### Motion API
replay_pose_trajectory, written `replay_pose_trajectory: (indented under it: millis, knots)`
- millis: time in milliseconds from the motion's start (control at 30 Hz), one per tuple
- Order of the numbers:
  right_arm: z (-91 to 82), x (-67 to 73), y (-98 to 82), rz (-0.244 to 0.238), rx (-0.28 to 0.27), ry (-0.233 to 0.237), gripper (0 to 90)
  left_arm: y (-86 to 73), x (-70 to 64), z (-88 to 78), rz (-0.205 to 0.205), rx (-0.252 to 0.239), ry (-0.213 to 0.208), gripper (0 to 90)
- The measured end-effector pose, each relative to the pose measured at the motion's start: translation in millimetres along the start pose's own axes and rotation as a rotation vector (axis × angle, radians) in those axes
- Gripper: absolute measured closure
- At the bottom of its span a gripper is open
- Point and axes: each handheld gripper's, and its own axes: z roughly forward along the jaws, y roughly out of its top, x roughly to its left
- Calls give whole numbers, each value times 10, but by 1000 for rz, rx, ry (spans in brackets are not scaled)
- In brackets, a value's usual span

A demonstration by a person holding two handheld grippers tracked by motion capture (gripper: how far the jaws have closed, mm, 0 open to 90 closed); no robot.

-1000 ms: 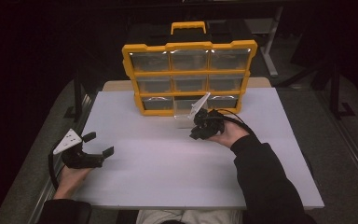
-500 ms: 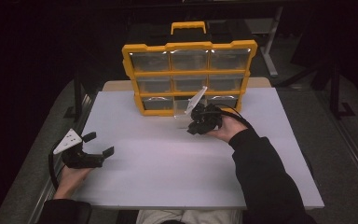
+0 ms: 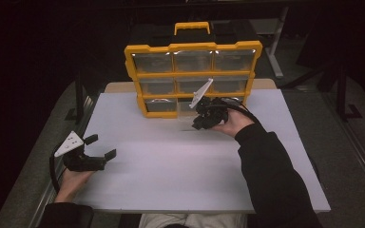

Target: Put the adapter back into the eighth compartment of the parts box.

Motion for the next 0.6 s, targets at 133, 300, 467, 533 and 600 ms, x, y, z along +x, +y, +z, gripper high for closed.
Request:
replay_pose_trajectory:
  millis: [133,300,467,533,600]
  knots:
    - [-31,-57,41,2,3,-6,751,-1,5,0,-1,1,1,0]
    - [-52,-117,94,8,3,-17,751,1,2,-3,-1,-2,0,0]
    - [-62,-161,143,15,7,-24,751,1,6,-5,-1,-3,-1,0]
    - [-61,-183,161,17,12,-27,752,2,6,-6,1,-4,0,0]
    - [-64,-205,177,18,13,-30,751,2,7,-6,1,-4,0,0]
